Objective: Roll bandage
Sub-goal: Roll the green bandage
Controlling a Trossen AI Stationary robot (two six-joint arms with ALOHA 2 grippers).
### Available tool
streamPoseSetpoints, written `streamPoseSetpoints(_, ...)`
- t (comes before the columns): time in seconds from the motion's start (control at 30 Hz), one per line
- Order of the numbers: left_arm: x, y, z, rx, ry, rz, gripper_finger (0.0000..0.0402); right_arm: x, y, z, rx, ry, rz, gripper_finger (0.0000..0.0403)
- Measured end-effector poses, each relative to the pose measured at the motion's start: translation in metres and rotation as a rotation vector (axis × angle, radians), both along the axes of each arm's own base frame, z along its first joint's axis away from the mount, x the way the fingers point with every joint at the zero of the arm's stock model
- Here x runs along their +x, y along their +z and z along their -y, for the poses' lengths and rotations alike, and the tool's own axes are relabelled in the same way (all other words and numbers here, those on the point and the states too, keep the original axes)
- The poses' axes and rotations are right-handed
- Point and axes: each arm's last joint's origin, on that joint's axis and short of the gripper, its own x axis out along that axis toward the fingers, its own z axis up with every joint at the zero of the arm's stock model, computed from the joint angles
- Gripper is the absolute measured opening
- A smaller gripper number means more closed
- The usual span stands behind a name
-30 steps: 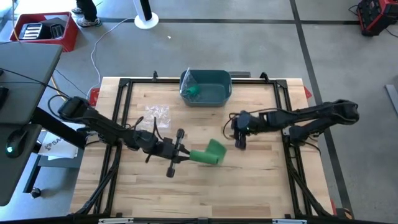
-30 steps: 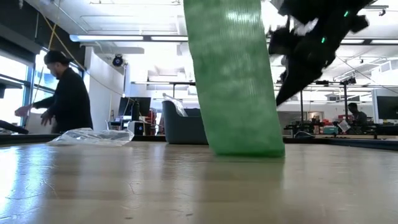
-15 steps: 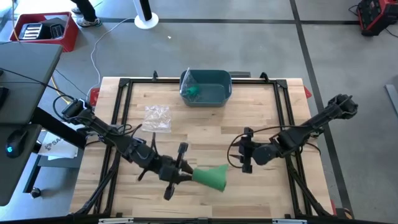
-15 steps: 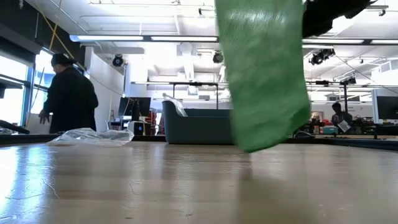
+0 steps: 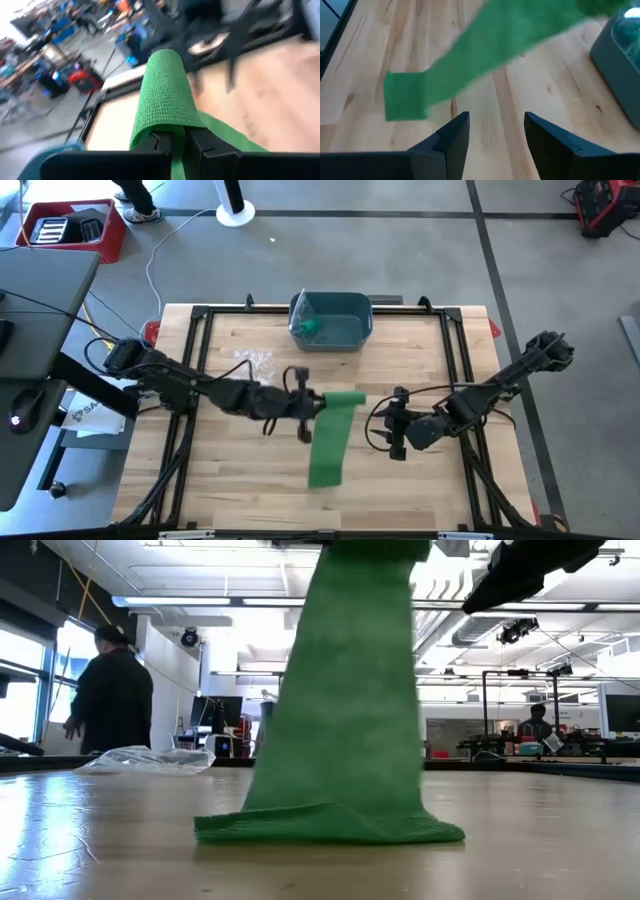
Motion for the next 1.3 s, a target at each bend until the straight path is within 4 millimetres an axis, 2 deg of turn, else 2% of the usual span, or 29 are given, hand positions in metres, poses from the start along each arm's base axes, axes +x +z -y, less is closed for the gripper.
streamPoseSetpoints(0.2, -0.016, -0.048, -0.051, -0.028, 0.113, -0.008, 0.0007, 0.009, -0.014, -0.007, 0.032, 0.042, -0.058, 0.0180)
streamPoseSetpoints(0.33, -0.029, -0.078, -0.081, -0.157, 0.125, -0.016, 0.0007, 0.025, -0.029, -0.013, 0.085, 0.123, -0.088, 0.0180)
streamPoseSetpoints(0.43, -0.038, -0.092, -0.096, -0.271, 0.102, 0.016, 0.0007, 0.041, -0.041, -0.013, 0.067, 0.151, -0.071, 0.0180)
streamPoseSetpoints(0.5, -0.042, -0.097, -0.098, -0.338, 0.047, 0.027, 0.0007, 0.046, -0.046, -0.010, 0.023, 0.132, -0.068, 0.0180)
streamPoseSetpoints(0.6, -0.047, -0.097, -0.096, -0.409, -0.039, 0.037, 0.0007, 0.048, -0.043, -0.001, -0.071, 0.063, -0.040, 0.0180)
streamPoseSetpoints(0.73, -0.054, -0.093, -0.086, -0.470, -0.172, 0.048, 0.0007, 0.042, -0.023, 0.003, -0.178, -0.005, 0.066, 0.0180)
streamPoseSetpoints(0.97, -0.068, -0.065, -0.068, -0.483, -0.357, 0.134, 0.0007, 0.034, 0.009, -0.024, -0.212, 0.063, 0.321, 0.0180)
streamPoseSetpoints(1.13, -0.076, -0.050, -0.060, -0.470, -0.407, 0.189, 0.0007, 0.042, 0.011, -0.039, -0.257, 0.071, 0.440, 0.0180)
streamPoseSetpoints(1.3, -0.079, -0.045, -0.056, -0.467, -0.414, 0.204, 0.0007, 0.059, 0.006, -0.041, -0.280, 0.051, 0.524, 0.0180)
